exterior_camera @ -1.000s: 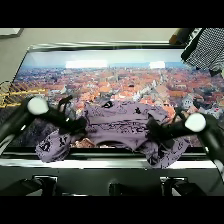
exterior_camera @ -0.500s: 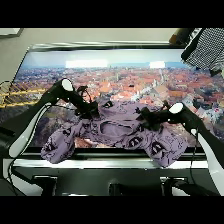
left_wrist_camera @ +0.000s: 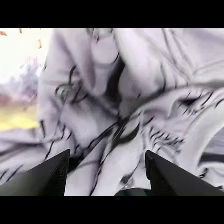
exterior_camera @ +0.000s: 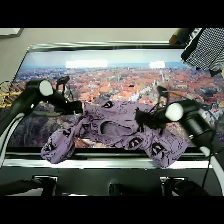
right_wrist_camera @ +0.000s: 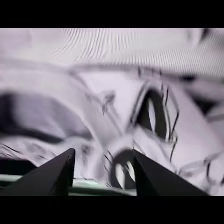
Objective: Fold the clothes and pants, and hang the long-sleeved shirts on hangers.
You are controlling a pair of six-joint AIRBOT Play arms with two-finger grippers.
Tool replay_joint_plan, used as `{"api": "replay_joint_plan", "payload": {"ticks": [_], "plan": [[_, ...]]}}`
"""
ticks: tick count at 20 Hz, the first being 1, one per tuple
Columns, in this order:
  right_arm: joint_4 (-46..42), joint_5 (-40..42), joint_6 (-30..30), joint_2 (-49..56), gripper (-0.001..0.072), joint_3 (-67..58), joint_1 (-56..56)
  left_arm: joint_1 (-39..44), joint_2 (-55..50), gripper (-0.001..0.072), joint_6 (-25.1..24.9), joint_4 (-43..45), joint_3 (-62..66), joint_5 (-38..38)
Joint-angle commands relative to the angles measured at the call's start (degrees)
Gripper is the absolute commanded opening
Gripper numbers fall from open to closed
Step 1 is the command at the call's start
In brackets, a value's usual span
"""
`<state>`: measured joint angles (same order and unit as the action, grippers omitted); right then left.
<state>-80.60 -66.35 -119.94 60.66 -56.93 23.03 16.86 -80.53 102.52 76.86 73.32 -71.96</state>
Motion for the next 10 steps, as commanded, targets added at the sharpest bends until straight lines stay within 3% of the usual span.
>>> {"api": "replay_joint_plan", "payload": {"ticks": [1, 7, 8, 9, 10], "plan": [[-19.71, -0.98, -16.37, 2.69, 0.0498, -0.20, 14.60, 1.33, 8.48, 0.0533, 3.10, 2.75, -11.28, 6.01], [-24.28, 4.37, -20.39, 15.21, 0.0479, -0.20, 16.06, 4.28, 8.61, 0.0533, 3.15, 1.75, -12.96, 11.54], [-24.68, 6.08, -21.09, 16.22, 0.0426, -0.20, 16.06, 5.35, 8.33, 0.0533, 3.10, 1.09, -12.96, 12.59], [-24.63, 6.67, -21.53, 16.90, 0.0183, -0.20, 16.06, 6.82, 7.80, 0.0533, 3.10, 0.96, -12.94, 13.44], [-24.70, 6.16, -22.40, 17.03, 0.0044, -0.20, 16.09, 8.33, 7.04, 0.0533, 3.15, 0.94, -12.94, 14.34]]}}
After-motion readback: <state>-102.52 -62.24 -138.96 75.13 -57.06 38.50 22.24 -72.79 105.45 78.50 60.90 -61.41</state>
